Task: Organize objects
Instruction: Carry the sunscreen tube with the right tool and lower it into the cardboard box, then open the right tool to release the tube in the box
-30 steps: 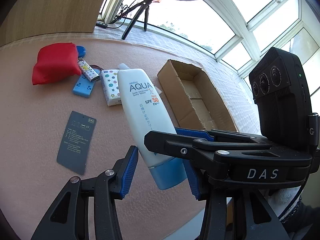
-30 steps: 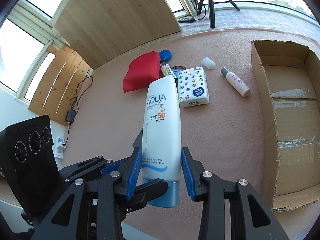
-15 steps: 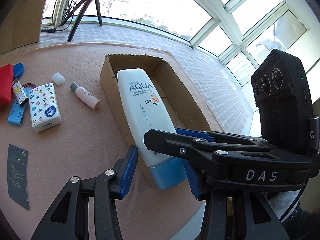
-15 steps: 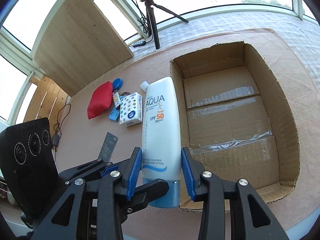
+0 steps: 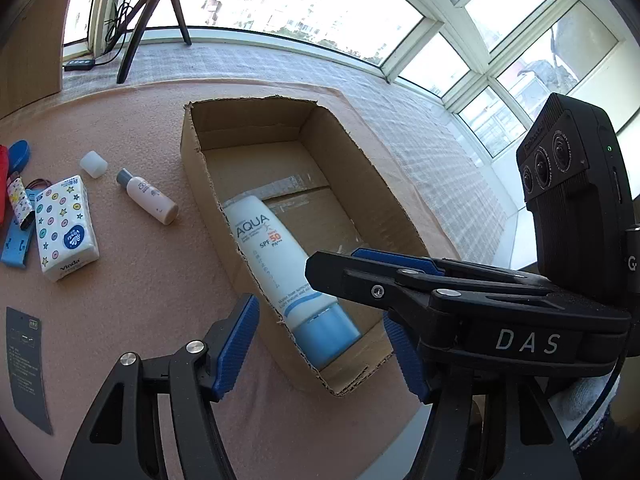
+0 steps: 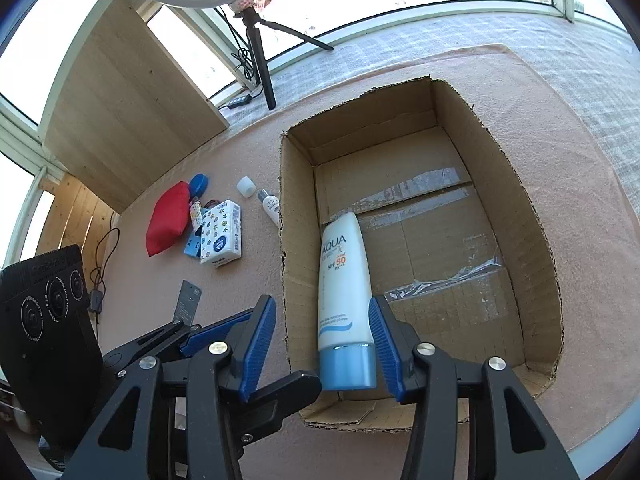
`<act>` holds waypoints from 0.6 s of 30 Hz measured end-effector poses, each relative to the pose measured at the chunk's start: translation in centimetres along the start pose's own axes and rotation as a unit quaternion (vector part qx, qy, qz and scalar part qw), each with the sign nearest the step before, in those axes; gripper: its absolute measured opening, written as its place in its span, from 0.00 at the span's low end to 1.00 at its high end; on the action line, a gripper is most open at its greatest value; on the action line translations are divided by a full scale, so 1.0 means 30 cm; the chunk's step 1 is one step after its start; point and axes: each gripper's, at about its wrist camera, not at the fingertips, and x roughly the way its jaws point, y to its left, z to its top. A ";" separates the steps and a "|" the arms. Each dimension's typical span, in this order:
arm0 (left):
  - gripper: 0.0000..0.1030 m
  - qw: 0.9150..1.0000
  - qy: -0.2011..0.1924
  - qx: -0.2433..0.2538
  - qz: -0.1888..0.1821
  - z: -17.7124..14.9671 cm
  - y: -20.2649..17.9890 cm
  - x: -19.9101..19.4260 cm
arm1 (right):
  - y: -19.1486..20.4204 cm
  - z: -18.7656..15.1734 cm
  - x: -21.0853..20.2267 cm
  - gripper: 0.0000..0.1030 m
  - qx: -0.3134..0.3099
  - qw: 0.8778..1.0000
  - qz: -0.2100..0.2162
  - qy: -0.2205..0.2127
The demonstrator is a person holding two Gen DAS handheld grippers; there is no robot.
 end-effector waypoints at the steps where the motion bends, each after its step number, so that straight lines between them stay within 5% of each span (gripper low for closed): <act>1: 0.74 1.000 -0.003 0.001 0.005 -0.002 0.004 -0.008 | -0.004 -0.001 -0.007 0.57 0.004 1.000 -0.003 -0.008; 18: 0.74 0.996 -0.012 -0.025 0.088 -0.091 0.212 -0.165 | 0.143 -0.040 -0.027 0.57 -0.041 0.998 -0.022 -0.030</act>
